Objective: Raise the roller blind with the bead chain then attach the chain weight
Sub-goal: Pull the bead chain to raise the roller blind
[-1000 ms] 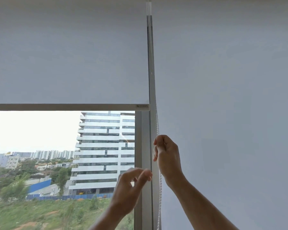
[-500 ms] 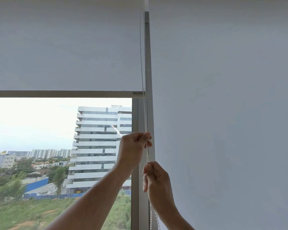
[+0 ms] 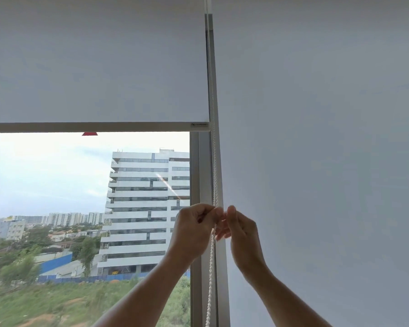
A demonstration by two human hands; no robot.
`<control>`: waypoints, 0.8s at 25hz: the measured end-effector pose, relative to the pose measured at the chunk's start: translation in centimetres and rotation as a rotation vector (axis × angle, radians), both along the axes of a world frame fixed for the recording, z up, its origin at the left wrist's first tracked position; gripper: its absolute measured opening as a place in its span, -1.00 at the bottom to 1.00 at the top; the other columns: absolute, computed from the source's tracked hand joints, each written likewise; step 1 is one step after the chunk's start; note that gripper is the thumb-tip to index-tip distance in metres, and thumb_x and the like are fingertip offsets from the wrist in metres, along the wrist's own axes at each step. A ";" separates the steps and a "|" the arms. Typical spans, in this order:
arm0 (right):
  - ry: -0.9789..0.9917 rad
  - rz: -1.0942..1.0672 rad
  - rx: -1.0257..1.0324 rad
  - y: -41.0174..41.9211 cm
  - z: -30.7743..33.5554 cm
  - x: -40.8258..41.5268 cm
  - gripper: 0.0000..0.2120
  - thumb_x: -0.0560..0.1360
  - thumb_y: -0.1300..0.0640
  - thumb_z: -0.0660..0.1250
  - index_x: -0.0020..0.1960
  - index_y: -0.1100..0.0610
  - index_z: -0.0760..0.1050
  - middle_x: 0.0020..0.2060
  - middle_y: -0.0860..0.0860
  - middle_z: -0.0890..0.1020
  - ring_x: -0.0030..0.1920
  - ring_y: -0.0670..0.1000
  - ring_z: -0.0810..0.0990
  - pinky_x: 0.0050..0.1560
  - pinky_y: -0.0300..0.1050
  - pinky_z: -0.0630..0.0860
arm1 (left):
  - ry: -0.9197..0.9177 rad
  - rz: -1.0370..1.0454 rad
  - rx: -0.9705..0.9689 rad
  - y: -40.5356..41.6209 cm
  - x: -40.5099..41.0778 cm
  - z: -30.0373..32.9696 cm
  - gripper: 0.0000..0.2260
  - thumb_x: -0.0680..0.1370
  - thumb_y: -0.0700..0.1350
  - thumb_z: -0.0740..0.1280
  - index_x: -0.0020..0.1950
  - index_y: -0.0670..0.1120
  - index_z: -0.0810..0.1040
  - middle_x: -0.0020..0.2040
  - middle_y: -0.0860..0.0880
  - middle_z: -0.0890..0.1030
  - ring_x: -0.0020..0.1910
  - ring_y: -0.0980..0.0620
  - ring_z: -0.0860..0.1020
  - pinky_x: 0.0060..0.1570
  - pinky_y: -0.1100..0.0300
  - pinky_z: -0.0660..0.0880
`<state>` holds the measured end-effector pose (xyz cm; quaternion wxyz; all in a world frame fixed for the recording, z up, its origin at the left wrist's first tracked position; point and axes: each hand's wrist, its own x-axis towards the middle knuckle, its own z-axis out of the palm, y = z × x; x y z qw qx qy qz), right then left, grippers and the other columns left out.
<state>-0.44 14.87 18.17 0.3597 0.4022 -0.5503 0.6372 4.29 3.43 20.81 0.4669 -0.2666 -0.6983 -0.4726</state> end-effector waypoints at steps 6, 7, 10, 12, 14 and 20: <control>-0.135 -0.020 0.080 -0.1 7.4 1.3 -0.71 0.67 -0.03 0.13 0.01 0.08 0.57 -0.35 -0.04 0.68 -0.38 -0.14 0.62 -0.20 -0.21 0.50 | -0.057 -0.043 -0.015 0.1 -0.3 -2.5 -0.84 0.54 -0.11 0.41 -0.24 -0.07 0.70 -0.40 0.02 0.68 -0.44 0.23 0.56 -0.32 0.44 0.42; -0.130 0.009 0.101 -0.4 8.1 1.6 -0.74 0.68 0.06 0.12 0.02 0.08 0.57 -0.39 -0.07 0.67 -0.40 -0.15 0.62 -0.20 -0.20 0.51 | -0.071 -0.041 -0.024 0.2 -0.4 -2.7 -0.83 0.54 -0.11 0.41 -0.24 -0.07 0.69 -0.39 0.02 0.69 -0.43 0.22 0.57 -0.31 0.43 0.43; -0.065 0.050 0.098 -1.0 8.8 2.3 -0.68 0.68 0.20 0.08 -0.11 0.07 0.55 -0.55 -0.13 0.52 -0.51 -0.16 0.50 -0.32 -0.26 0.53 | -0.075 -0.043 -0.040 0.1 -0.4 -2.9 -0.83 0.54 -0.12 0.41 -0.24 -0.09 0.69 -0.39 0.02 0.69 -0.46 0.24 0.53 -0.34 0.43 0.39; -0.018 0.048 0.065 -1.0 8.3 2.7 -0.66 0.68 0.23 0.07 -0.19 0.09 0.50 -0.57 -0.15 0.45 -0.54 -0.14 0.43 -0.41 -0.29 0.49 | -0.069 -0.063 -0.087 -0.6 -0.1 -2.8 -0.84 0.54 -0.08 0.41 -0.21 -0.06 0.70 -0.35 0.02 0.70 -0.42 0.22 0.56 -0.31 0.42 0.41; 0.015 0.022 0.029 -0.8 7.8 2.9 -0.66 0.68 0.24 0.07 -0.20 0.10 0.48 -0.57 -0.14 0.45 -0.54 -0.12 0.42 -0.44 -0.29 0.48 | -0.044 -0.091 -0.129 -1.5 0.2 -2.7 -0.82 0.51 0.03 0.39 -0.16 -0.01 0.73 -0.27 0.03 0.74 -0.26 0.15 0.66 -0.19 0.37 0.50; 0.090 -0.101 0.055 -0.8 5.3 3.2 -0.68 0.68 0.23 0.10 -0.21 0.13 0.46 -0.48 -0.02 0.50 -0.50 -0.12 0.48 -0.41 -0.28 0.51 | 0.036 -0.033 0.125 -2.0 0.1 -0.2 -0.64 0.52 0.21 0.26 -0.18 0.03 0.73 -0.26 0.02 0.74 -0.28 0.09 0.66 -0.27 0.30 0.49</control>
